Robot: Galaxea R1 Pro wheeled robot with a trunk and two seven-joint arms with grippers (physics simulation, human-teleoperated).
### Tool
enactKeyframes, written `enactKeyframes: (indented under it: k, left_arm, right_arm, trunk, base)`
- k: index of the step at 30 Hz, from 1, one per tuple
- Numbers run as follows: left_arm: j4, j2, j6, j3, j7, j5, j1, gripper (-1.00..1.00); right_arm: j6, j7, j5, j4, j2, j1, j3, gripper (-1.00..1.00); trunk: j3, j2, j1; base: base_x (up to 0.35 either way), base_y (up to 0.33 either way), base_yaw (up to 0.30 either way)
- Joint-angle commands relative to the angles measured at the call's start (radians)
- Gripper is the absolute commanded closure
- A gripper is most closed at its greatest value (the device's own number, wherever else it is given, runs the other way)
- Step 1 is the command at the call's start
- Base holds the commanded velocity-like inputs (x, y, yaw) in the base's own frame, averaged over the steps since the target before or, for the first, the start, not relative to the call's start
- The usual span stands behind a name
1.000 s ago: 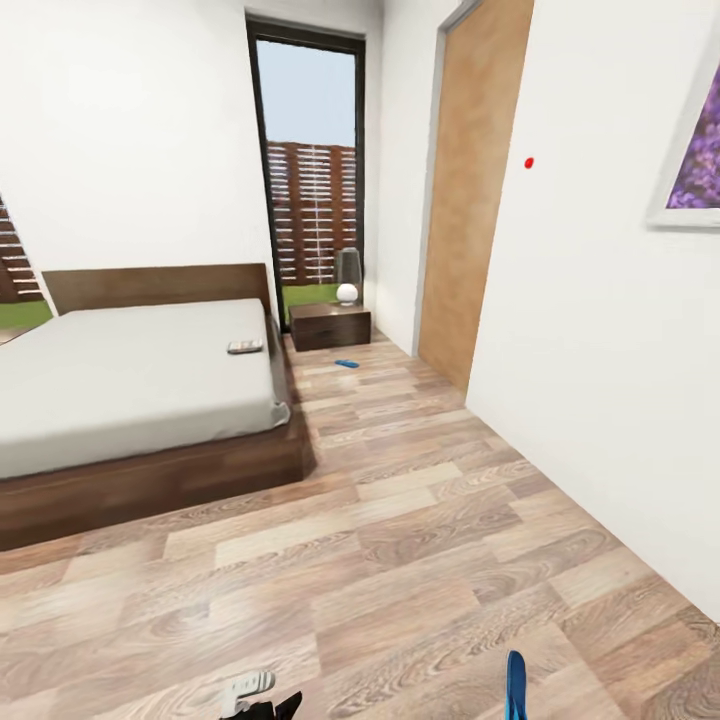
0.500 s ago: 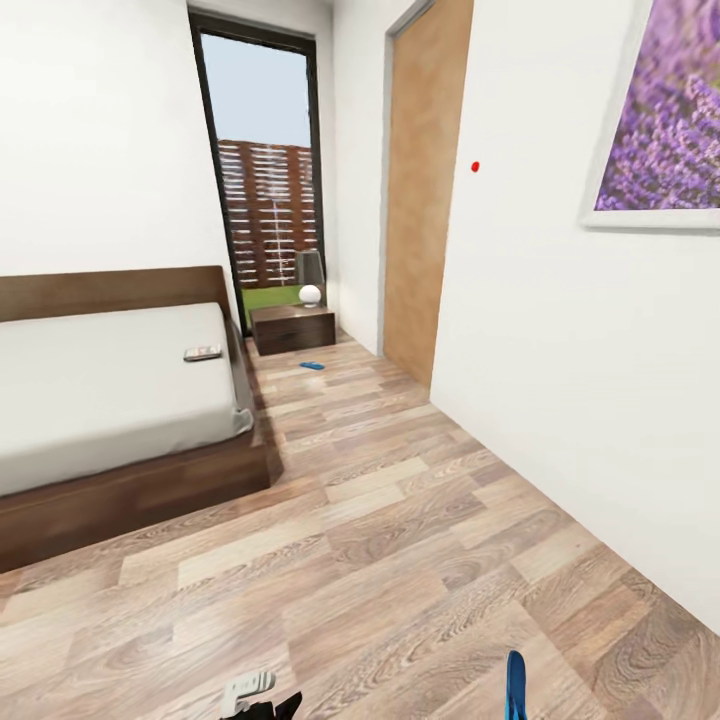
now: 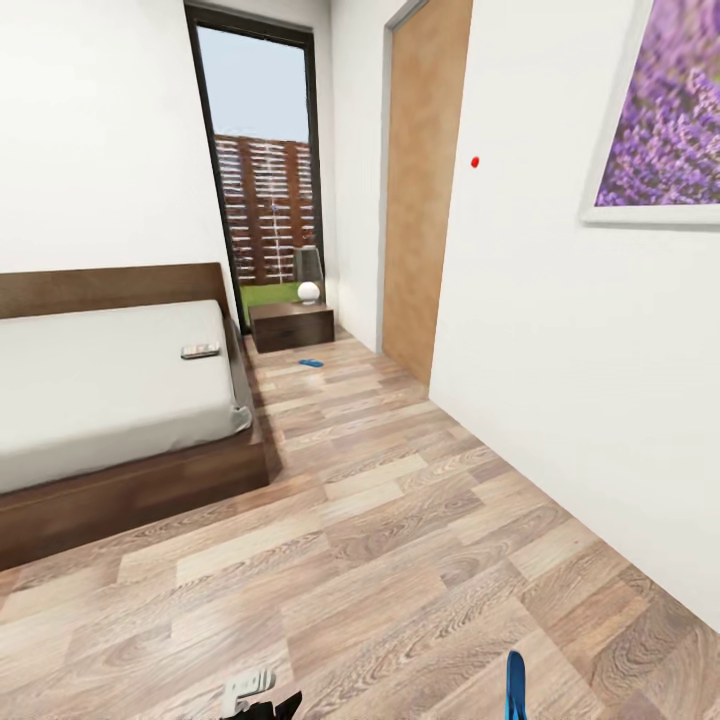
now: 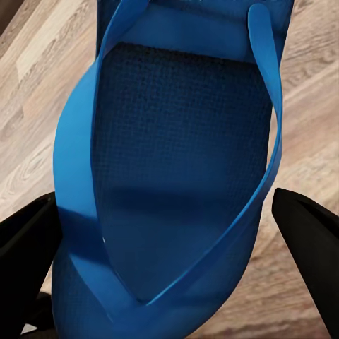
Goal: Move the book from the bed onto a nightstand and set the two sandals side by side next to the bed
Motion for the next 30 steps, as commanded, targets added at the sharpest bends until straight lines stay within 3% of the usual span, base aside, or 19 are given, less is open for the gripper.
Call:
enactKeyframes:
  k: [1, 11, 30]
  left_arm:
    - [0.0, 0.0, 0.005, 0.0, -0.004, 0.008, 0.0, -1.0]
    - [-0.001, 0.0, 0.005, 0.0, -0.004, 0.008, 0.0, -1.0]
    - [-0.001, 0.0, 0.006, -0.001, -0.004, 0.009, 0.0, -1.0]
  right_arm:
    - [0.004, 0.004, -0.005, 0.001, 0.0, -0.001, -0.002, 1.0]
    - [0.004, 0.005, -0.005, 0.001, 0.0, -0.001, -0.002, 1.0]
    - [0.004, 0.005, -0.005, 0.001, 0.0, -0.001, -0.002, 1.0]
  trunk:
    - [-0.003, 0.0, 0.0]
    - [-0.015, 0.0, 0.0]
    - [0.044, 0.133, -0.073]
  base:
    - [0.0, 0.0, 0.0]
    - [0.0, 0.0, 0.0]
    - [0.0, 0.0, 0.0]
